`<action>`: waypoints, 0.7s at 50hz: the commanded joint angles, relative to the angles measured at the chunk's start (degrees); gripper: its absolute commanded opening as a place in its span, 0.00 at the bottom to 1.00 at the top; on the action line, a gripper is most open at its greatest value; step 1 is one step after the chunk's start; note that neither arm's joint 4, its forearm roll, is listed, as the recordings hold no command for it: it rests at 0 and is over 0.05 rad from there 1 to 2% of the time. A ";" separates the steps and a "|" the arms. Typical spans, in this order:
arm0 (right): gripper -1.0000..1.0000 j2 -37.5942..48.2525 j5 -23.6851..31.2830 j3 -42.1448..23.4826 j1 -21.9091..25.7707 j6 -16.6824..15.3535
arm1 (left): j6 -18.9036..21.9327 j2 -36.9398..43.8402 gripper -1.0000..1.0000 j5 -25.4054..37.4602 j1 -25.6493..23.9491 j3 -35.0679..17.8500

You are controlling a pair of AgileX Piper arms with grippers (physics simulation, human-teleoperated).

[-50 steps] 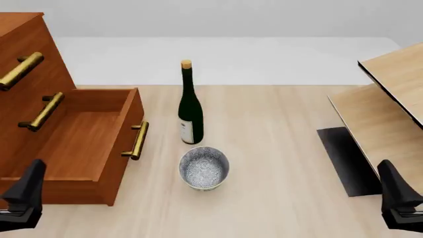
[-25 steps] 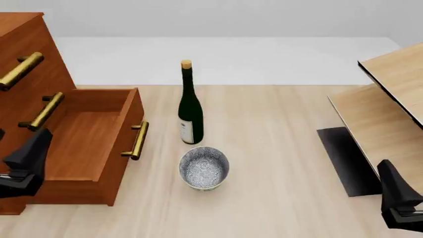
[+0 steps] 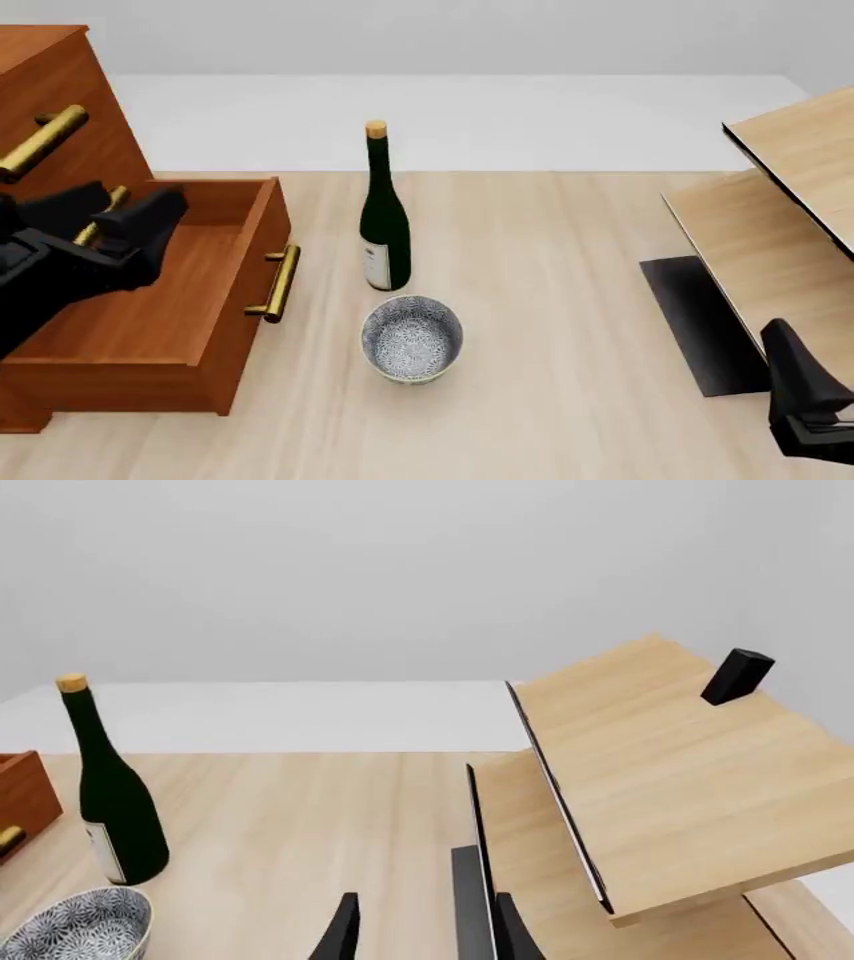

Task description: Close the bottom drawer of the cabinet and open the top drawer.

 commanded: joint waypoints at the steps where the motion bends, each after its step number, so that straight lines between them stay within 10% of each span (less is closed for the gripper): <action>1: 1.00 0.90 -0.75 -0.07 -0.22 0.60 | -6.01 7.88 1.00 1.80 -5.17 -6.24; 16: 1.00 -0.01 0.22 -0.10 -0.22 0.83 | -17.33 11.82 1.00 3.89 -11.33 -9.78; 35: 1.00 -0.13 0.34 -0.06 -0.04 0.95 | -19.35 23.78 1.00 13.25 -21.34 -17.03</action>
